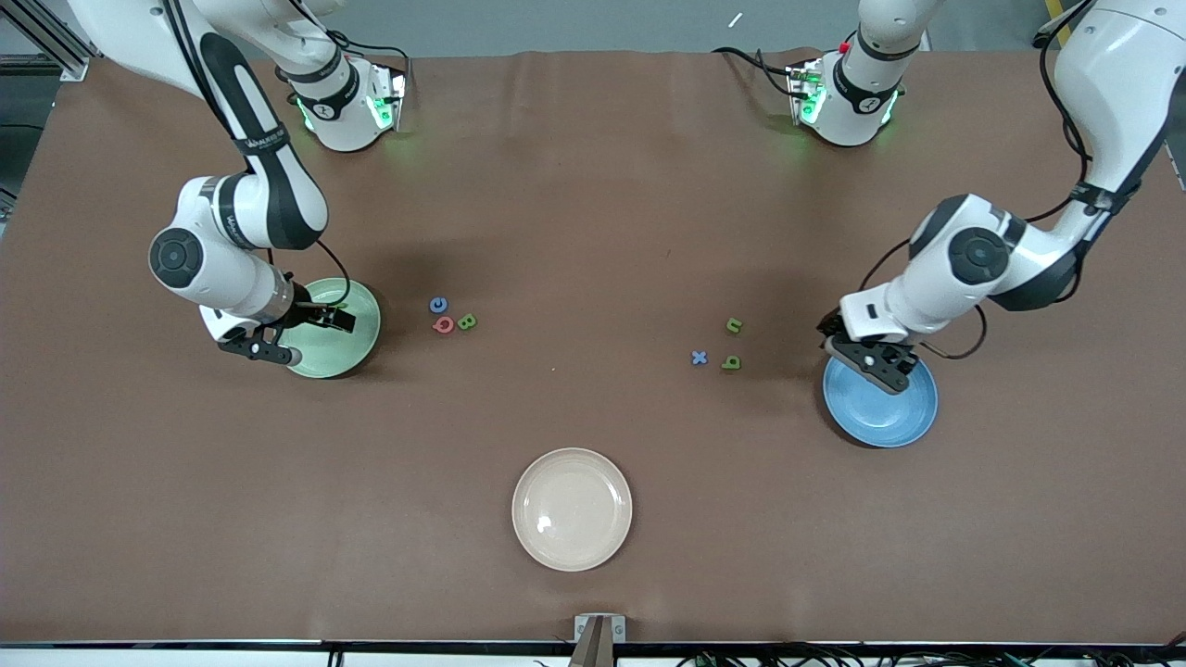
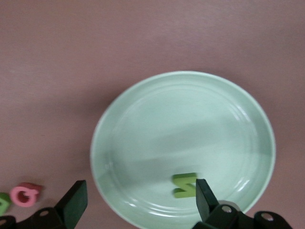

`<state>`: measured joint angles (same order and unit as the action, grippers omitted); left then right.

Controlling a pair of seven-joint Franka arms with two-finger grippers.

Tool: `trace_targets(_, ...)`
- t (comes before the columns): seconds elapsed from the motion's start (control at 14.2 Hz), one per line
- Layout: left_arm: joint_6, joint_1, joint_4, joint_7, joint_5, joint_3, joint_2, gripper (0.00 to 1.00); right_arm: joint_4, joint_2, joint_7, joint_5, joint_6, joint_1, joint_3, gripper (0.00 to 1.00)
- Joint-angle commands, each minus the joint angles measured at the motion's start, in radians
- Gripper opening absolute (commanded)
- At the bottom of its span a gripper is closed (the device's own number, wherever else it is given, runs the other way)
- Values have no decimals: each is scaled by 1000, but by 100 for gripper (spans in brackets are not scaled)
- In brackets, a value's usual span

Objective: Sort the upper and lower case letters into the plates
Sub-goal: 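Release the E on the blue plate while the right gripper drops M, then grasp the green u with the left gripper while the right grasps B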

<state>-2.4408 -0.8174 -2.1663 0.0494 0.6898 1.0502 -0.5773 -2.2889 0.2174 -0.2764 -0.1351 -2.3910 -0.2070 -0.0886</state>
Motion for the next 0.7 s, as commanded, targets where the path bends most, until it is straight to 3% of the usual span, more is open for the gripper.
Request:
trace_targets(0.0,13,104,3,137,-18,5,16,100,15,0,-191,-8,-23,-121,0,100)
trace_targets(0.21,13,225,16,292,-4,-4,-6,100,31,46,-408,-8,-106,-224,0,100)
trace_targets(0.63,13,363,0,322,0,-82,-10,99,29,126,-829,-6,-214,-351,-2,100)
